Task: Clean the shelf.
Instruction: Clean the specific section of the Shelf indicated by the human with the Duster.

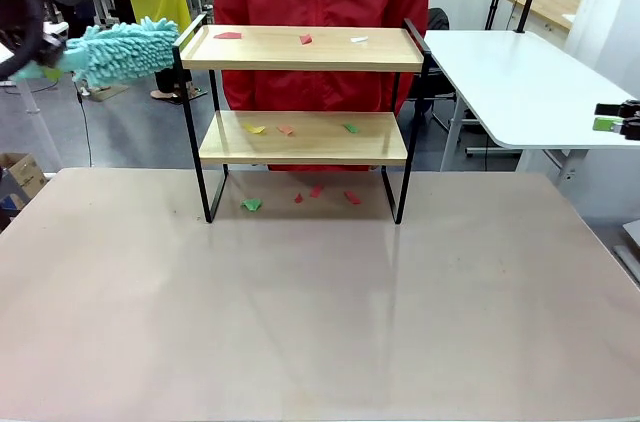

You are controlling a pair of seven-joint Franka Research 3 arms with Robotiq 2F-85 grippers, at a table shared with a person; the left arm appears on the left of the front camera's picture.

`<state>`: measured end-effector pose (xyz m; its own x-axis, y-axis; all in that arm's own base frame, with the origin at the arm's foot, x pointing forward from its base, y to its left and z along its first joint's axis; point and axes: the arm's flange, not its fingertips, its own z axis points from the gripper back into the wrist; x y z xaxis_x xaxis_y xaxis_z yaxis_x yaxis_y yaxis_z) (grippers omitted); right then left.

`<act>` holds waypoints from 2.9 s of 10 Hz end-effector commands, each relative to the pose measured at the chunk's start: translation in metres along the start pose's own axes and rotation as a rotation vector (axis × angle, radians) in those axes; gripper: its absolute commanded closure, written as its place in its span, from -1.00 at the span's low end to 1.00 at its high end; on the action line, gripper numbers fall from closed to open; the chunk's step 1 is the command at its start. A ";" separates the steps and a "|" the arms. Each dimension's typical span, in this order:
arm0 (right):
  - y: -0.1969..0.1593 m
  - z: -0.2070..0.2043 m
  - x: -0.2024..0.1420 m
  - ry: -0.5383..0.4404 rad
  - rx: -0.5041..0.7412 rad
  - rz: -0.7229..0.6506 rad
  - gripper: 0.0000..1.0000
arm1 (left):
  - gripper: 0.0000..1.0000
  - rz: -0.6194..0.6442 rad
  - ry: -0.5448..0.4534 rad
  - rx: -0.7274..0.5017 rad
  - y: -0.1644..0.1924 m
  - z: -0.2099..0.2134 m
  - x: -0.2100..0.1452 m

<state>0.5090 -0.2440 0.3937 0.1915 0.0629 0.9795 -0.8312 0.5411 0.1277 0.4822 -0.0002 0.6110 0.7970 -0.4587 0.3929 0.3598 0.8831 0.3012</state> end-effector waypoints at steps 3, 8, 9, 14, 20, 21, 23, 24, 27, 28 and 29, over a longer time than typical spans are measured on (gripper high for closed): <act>0.001 -0.002 0.003 -0.004 0.002 0.005 -1.00 | 0.74 -0.407 0.088 0.104 0.027 0.056 -0.034; 0.001 -0.002 0.003 -0.004 0.002 0.005 -1.00 | 0.74 -1.001 0.377 -0.053 0.001 0.103 -0.069; 0.001 -0.002 0.003 -0.004 0.002 0.005 -1.00 | 0.74 -1.131 0.416 -0.074 -0.006 0.103 -0.074; 0.001 -0.002 0.003 -0.004 0.002 0.005 -1.00 | 0.74 -1.332 0.442 -0.257 -0.050 0.086 -0.082; 0.001 -0.002 0.003 -0.004 0.002 0.005 -1.00 | 0.74 -1.318 0.450 -0.254 -0.054 0.080 -0.079; 0.001 -0.002 0.003 -0.004 0.002 0.005 -1.00 | 0.74 -1.318 0.450 -0.254 -0.054 0.080 -0.079; 0.001 -0.002 0.003 -0.004 0.002 0.005 -1.00 | 0.74 -1.318 0.450 -0.254 -0.054 0.080 -0.079; 0.001 -0.002 0.003 -0.004 0.002 0.005 -1.00 | 0.74 -1.318 0.450 -0.254 -0.054 0.080 -0.079; 0.001 -0.002 0.003 -0.004 0.002 0.005 -1.00 | 0.74 -1.318 0.450 -0.254 -0.054 0.080 -0.079; 0.001 -0.002 0.003 -0.004 0.002 0.005 -1.00 | 0.74 -1.318 0.450 -0.254 -0.054 0.080 -0.079; 0.001 -0.002 0.003 -0.004 0.002 0.005 -1.00 | 0.74 -1.318 0.450 -0.254 -0.054 0.080 -0.079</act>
<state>0.5090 -0.2441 0.3935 0.1917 0.0627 0.9794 -0.8311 0.5412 0.1280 0.3618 -0.0208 0.6309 -0.1223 -0.9251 -0.3595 0.9893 -0.1427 0.0308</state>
